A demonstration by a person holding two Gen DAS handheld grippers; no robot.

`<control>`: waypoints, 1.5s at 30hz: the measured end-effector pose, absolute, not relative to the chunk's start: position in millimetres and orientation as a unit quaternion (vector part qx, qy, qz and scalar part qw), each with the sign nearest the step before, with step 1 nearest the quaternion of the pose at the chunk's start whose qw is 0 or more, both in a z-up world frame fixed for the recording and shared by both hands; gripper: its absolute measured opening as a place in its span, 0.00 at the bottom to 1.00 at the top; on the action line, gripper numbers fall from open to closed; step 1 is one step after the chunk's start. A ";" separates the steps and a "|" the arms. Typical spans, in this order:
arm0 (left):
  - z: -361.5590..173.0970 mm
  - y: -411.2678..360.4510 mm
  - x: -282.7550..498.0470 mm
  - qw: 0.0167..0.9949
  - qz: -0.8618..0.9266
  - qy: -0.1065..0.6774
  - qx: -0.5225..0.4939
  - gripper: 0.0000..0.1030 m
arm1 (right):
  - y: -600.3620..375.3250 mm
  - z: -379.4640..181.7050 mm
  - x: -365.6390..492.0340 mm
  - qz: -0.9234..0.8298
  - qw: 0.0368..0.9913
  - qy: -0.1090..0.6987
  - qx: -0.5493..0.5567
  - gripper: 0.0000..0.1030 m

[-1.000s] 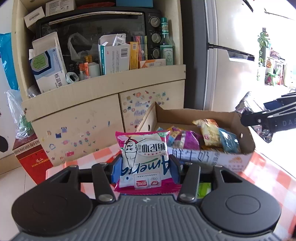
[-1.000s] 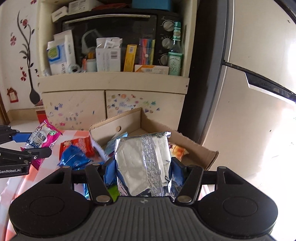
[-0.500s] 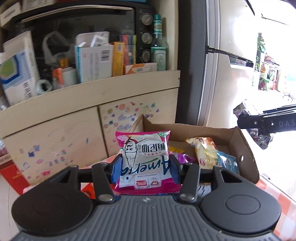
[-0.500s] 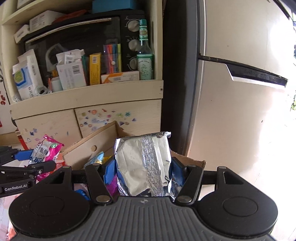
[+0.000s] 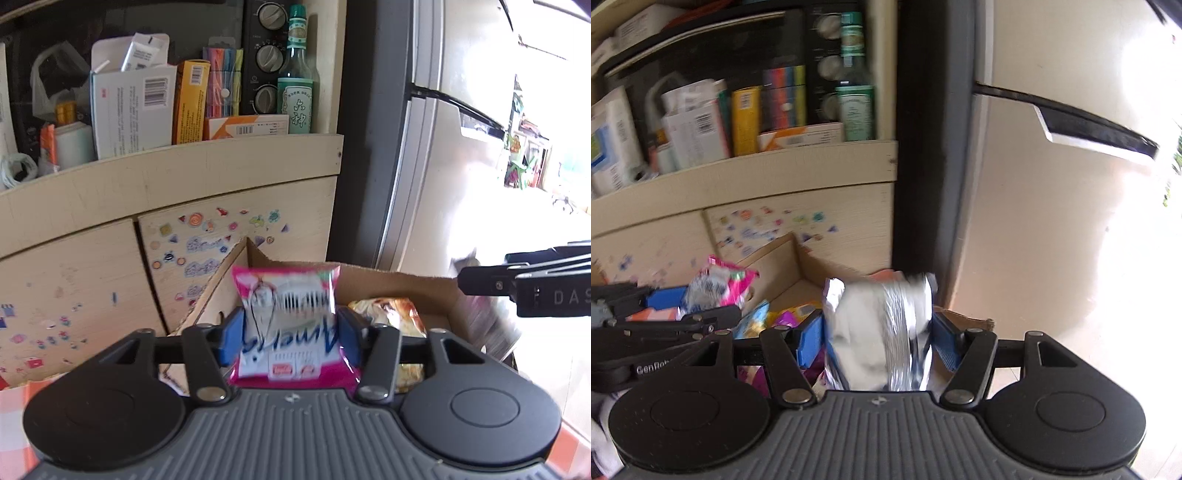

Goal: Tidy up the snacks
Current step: 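Open both tools to drop the pink and silver packets into the box, then withdraw both tools from the box toward the dark blue packets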

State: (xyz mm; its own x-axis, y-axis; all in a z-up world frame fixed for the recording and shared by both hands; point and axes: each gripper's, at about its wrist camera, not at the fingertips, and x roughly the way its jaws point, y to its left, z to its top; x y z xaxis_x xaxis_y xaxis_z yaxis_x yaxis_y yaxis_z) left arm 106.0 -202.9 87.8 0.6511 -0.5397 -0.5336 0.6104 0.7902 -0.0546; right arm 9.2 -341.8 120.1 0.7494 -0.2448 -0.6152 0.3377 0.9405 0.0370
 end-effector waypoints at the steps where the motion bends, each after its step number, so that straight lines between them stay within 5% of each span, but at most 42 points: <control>1: 85.5 -203.7 106.6 0.907 -0.314 0.272 0.064 0.78 | -343.9 119.9 9.3 -0.158 0.931 0.318 0.082 0.83; 3: 83.4 -202.2 106.1 0.908 -0.311 0.274 0.058 0.84 | -345.4 120.5 8.6 -0.158 0.932 0.315 0.091 0.90; 16: 114.5 -149.2 109.1 0.918 -0.270 0.288 0.038 0.93 | -321.4 124.7 10.3 -0.083 0.940 0.324 0.069 0.92; 45: 41.7 -108.8 120.9 0.875 -0.253 0.407 0.070 0.94 | -215.6 78.8 17.5 0.147 0.897 0.416 -0.028 0.92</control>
State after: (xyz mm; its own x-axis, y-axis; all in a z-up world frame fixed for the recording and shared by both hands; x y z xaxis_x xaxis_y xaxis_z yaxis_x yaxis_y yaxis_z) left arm 120.9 -108.8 41.7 0.5410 -0.3859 -0.7473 0.5003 0.8619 -0.0829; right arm 17.5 -215.6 78.8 0.6101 0.2405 -0.7549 -0.2878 0.9550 0.0717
